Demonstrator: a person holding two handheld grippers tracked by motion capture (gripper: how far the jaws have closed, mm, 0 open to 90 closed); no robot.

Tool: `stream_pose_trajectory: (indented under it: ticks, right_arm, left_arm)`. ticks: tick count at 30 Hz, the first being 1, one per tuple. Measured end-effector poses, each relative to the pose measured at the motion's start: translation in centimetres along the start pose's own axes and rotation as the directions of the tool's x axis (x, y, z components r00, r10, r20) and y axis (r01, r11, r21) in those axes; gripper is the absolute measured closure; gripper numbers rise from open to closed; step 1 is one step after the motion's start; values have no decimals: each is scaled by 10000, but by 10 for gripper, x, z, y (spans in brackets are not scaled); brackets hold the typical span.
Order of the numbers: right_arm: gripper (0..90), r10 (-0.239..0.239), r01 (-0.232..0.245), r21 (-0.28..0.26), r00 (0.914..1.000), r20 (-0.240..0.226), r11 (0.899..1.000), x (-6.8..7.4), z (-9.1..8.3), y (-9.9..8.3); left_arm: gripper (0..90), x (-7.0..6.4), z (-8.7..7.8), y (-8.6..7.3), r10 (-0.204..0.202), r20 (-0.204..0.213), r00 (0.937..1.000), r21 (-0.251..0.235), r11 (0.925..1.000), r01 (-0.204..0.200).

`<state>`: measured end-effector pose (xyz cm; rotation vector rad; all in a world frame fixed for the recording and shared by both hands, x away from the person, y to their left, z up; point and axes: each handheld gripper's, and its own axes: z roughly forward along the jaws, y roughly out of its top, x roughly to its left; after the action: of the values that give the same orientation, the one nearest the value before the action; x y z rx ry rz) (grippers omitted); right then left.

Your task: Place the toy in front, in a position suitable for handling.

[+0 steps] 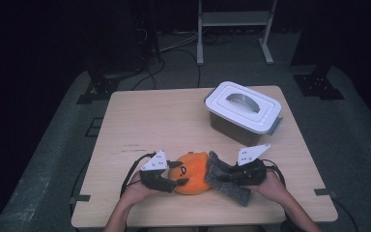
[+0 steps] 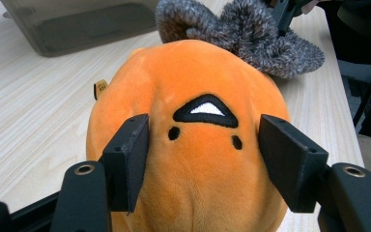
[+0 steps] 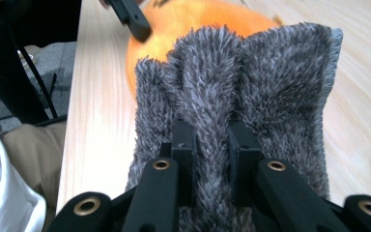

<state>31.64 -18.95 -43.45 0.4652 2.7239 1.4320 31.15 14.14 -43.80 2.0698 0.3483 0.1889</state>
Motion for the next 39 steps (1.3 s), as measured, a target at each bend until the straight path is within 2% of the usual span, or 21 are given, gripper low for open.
stream_pose_trajectory:
  ticks: [5, 9, 13, 16, 19, 22, 24, 26, 29, 30, 32, 34, 37, 39]
  right_arm:
    - [762, 234, -240, 343, 9996, 173, 9991, -3, -10, -10]
    - [762, 354, -352, -70, 9990, 290, 9994, -6, -22, -6]
    - [762, 187, -163, -665, 9992, 354, 9977, -9, -29, 13]
    - [762, 25, 7, -880, 9993, 360, 9961, -13, -25, 30]
    - [763, 72, -51, -896, 9997, 229, 9960, -18, -13, 42]
    - [762, 69, -66, -593, 10000, 50, 9982, -23, 5, 48]
    - [762, 82, -83, -329, 10000, -19, 9994, -24, 15, 47]
    - [763, 151, -153, -221, 9998, -108, 9996, -22, 22, 43]
    - [762, 171, -175, -263, 9998, -133, 9995, -17, 21, 39]
    - [763, 113, -117, -248, 9998, -144, 9996, -15, 19, 38]
    - [762, 91, -95, -223, 9998, -173, 9997, -9, 17, 33]
    - [762, 57, -61, -222, 9998, -181, 9997, -4, 15, 28]
    - [762, 77, -82, -270, 9998, -177, 9996, 4, 12, 20]
    - [762, 87, -92, -259, 9998, -179, 9996, 9, 11, 14]
  left_arm:
    - [368, 0, 0, 0, -18, -12, 10000, 3, 10000, 18]
    - [367, 0, 0, -1, 22, 29, 10000, -10, 10000, -22]
    - [367, -1, 0, 0, 167, 39, 9999, 33, 9999, -167]
    - [367, -3, 1, 1, 271, 90, 9996, 29, 9996, -271]
    - [367, -3, 0, 1, 349, 119, 9993, 77, 9994, -350]
    - [362, -3, -1, 1, 361, 143, 9992, 124, 9993, -363]
    - [352, -3, -1, 2, 300, 178, 9994, 104, 9995, -301]
    - [295, -2, -2, 4, 142, 210, 9997, 142, 9998, -145]
    - [249, 1, -7, 8, -332, 398, 9987, -151, 9993, 338]
    - [217, 1, -8, 10, -456, 316, 9985, -127, 9989, 460]
    - [196, 1, -9, 10, -465, 104, 9989, 43, 9989, 465]
    - [196, 1, -8, 9, -568, 129, 9983, 121, 9983, 566]
    - [226, -3, -4, 9, -347, 229, 9991, 166, 9993, 343]
    - [282, -6, -2, 10, -83, 306, 9995, 224, 9997, 76]
